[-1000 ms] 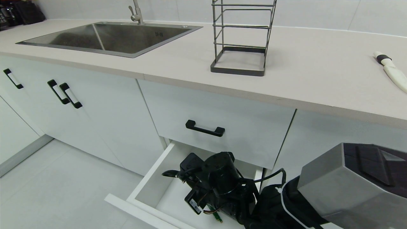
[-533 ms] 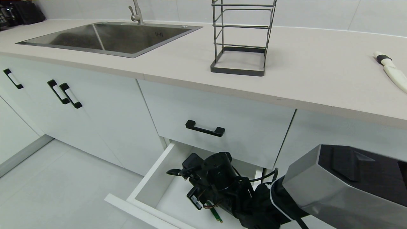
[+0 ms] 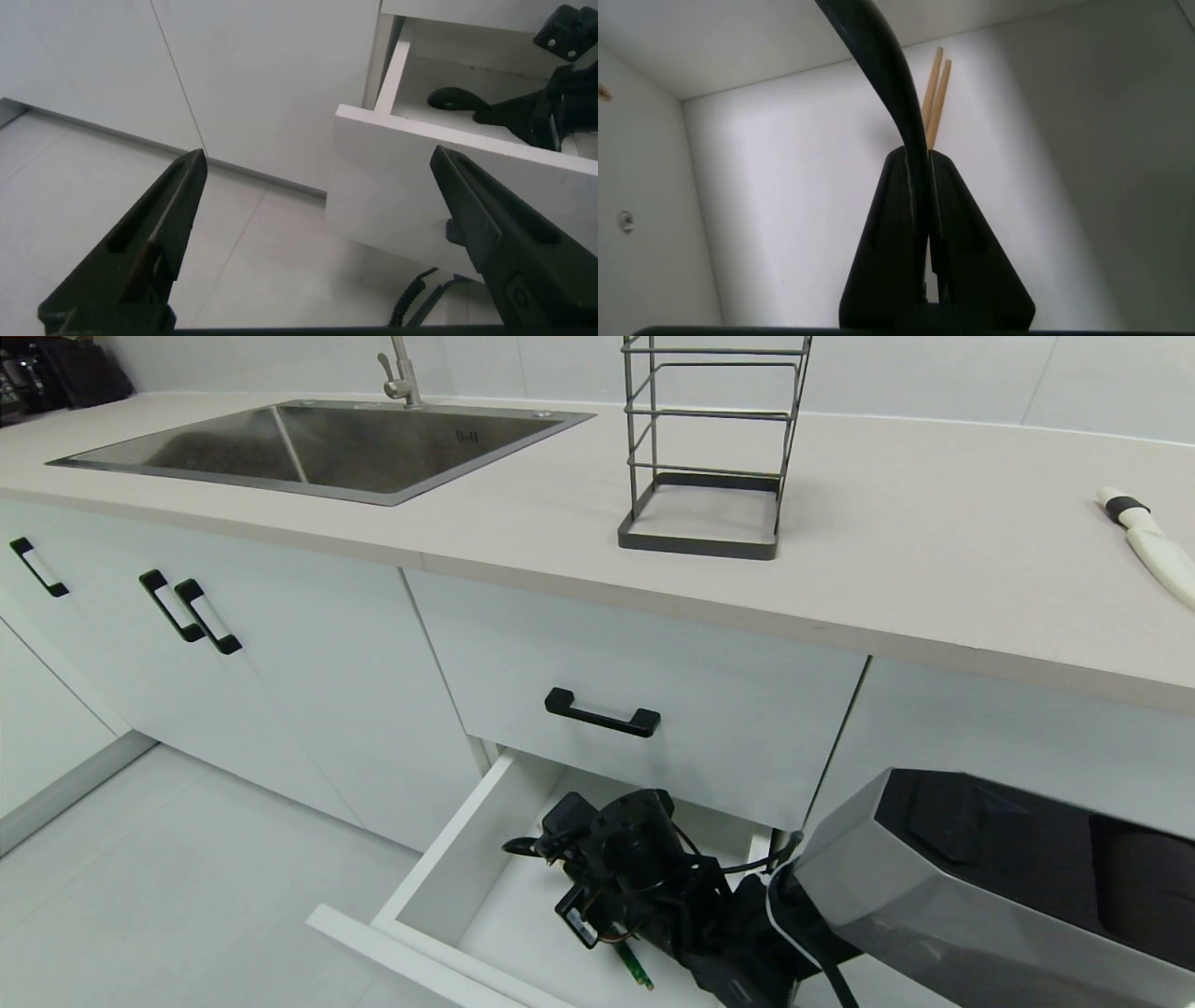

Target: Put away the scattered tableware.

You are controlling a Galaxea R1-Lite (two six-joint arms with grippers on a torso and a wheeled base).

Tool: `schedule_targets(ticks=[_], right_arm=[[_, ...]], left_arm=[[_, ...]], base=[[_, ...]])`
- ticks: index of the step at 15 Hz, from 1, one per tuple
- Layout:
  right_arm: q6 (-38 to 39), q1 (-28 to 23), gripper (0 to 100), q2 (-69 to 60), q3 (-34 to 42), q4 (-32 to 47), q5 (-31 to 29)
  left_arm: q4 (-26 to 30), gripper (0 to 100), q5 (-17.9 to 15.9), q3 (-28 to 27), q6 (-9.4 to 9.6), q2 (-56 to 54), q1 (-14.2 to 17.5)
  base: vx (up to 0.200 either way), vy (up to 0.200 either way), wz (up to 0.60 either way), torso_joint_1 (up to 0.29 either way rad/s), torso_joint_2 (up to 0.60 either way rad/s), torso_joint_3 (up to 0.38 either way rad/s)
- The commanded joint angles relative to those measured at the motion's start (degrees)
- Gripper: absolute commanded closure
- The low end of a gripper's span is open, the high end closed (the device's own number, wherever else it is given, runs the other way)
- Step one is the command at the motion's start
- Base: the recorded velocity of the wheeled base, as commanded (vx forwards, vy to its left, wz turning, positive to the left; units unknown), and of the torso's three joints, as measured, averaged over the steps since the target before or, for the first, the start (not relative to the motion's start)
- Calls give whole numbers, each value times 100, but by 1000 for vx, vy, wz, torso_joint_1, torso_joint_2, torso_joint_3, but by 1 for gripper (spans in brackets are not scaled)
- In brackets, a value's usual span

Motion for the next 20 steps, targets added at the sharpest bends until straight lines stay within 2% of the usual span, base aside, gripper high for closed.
schedule_targets(ticks=[1, 13, 20], right_arm=[[-1, -53, 100, 151, -58, 1, -1], [8, -220, 100, 714, -752, 204, -28], [8, -238, 100, 872, -832, 204, -28]], left_arm=[[-2, 0, 0, 0, -1, 0, 2], [-2, 0, 0, 0, -1, 0, 2], [-2, 0, 0, 0, -1, 0, 2]], base=[[0, 0, 0, 0, 0, 0], [0, 0, 0, 0, 0, 0], [0, 0, 0, 0, 0, 0]])
